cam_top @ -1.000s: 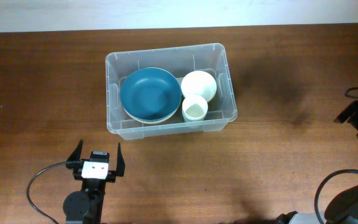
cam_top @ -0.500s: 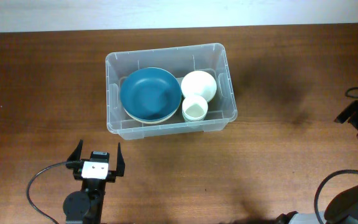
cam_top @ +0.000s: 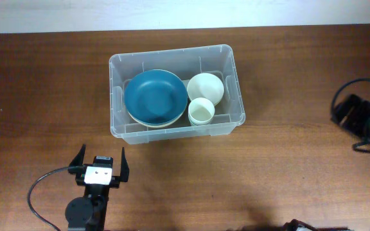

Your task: Pack container

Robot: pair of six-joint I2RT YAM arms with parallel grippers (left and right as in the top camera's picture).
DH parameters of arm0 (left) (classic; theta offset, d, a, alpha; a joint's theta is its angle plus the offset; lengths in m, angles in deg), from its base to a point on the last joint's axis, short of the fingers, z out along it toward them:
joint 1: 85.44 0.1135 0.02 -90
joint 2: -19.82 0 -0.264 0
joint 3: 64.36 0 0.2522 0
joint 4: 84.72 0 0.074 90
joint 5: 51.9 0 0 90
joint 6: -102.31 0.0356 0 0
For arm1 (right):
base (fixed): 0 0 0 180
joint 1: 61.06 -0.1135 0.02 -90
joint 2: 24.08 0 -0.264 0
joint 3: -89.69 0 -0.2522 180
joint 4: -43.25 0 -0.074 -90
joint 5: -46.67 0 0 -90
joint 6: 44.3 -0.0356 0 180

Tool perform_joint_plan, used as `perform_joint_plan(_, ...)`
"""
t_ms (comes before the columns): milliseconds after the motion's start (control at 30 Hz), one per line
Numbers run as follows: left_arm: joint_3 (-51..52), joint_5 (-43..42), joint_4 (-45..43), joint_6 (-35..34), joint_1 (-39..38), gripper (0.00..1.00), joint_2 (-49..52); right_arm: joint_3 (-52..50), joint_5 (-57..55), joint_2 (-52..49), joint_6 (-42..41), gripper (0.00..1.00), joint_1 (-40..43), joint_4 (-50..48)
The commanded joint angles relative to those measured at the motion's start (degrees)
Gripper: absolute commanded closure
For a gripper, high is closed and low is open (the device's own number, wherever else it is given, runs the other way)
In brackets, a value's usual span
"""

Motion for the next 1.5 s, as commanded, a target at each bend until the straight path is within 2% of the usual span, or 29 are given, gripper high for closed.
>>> perform_joint_plan(0,0.31,-1.05,0.09,0.9,0.37,0.0,-0.33,0.04,-6.14,6.16,0.22,0.01,-6.23,-0.68)
perform_joint_plan(233,0.31,-1.05,0.09,0.9,0.37,0.0,-0.33,-0.2,-6.23,19.23,0.17,0.01,-16.48,-0.94)
perform_joint_plan(300,0.31,-1.05,0.09,0.92,0.37,0.0,-0.33,-0.98,-6.03,22.29,0.17,0.01,-17.22,-2.73)
perform_joint_plan(500,0.31,-1.05,0.09,0.9,0.37,0.0,-0.33,-13.92,-1.03,34.18,0.33,0.01,-17.22,-19.58)
perform_joint_plan(700,0.31,-1.03,0.09,0.9,0.37,0.0,-0.33,-36.72,8.92,47.17,2.58,0.01,-17.22,-43.36)
perform_joint_plan(833,0.31,-1.05,0.09,0.92,0.37,0.0,-0.33,-49.53,11.47,54.88,2.58,0.01,-17.57,-55.41)
perform_joint_plan(1100,0.31,-1.05,0.09,0.9,0.37,0.0,-0.33,-61.22,11.02,66.42,2.58,0.01,-24.15,-57.24)
perform_joint_plan(1367,0.33,-1.05,0.09,0.92,0.37,0.0,-0.33,-64.63,7.93,68.7,2.64,0.01,-24.61,-59.3)
perform_joint_plan(1467,0.31,-1.05,0.09,0.92,0.37,0.0,-0.33,-65.46,7.85,68.7,9.35,0.01,-24.61,-60.72)
